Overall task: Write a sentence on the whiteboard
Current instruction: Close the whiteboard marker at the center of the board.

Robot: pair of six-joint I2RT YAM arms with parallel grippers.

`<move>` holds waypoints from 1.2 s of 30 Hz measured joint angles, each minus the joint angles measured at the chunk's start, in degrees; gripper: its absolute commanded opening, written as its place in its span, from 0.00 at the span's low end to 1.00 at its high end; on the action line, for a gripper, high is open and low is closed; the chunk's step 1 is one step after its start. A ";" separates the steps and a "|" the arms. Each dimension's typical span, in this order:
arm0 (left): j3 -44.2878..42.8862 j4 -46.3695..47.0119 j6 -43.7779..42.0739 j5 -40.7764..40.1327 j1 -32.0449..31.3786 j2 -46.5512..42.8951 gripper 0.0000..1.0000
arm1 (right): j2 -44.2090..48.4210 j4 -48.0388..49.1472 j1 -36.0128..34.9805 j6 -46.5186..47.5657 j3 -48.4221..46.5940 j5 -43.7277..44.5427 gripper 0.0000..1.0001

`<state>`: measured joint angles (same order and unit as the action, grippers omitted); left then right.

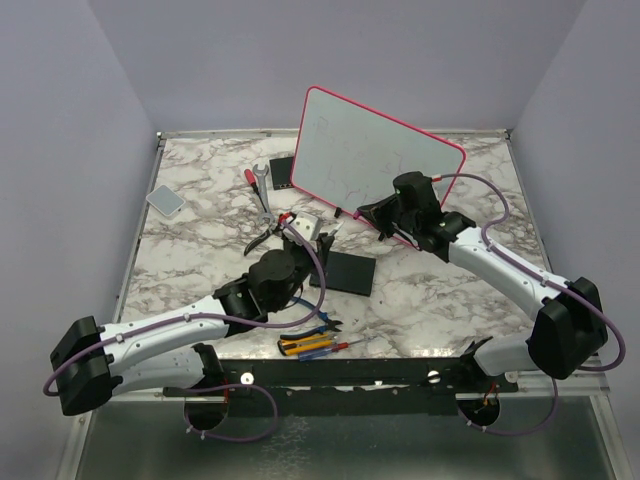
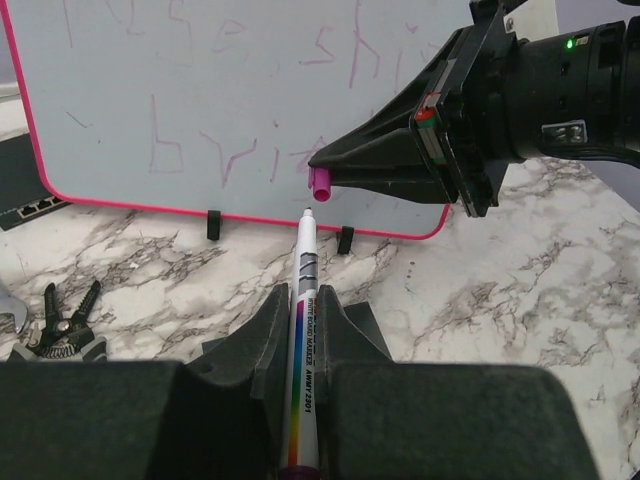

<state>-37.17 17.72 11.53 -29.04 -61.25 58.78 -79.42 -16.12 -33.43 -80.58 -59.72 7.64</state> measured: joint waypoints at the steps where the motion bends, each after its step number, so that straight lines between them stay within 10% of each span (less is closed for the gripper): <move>1: 0.17 0.31 0.09 -0.02 0.00 0.20 0.00 | -0.02 0.00 0.00 -0.35 0.00 -0.15 0.00; 36: 1.53 7.17 1.31 -1.25 0.00 6.49 0.00 | -0.63 1.09 0.00 -1.95 -0.13 -4.07 0.00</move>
<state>-35.64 24.88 12.84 -30.28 -61.25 65.28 -80.05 -15.03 -33.43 -82.52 -59.86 3.57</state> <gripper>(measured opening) 0.113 0.025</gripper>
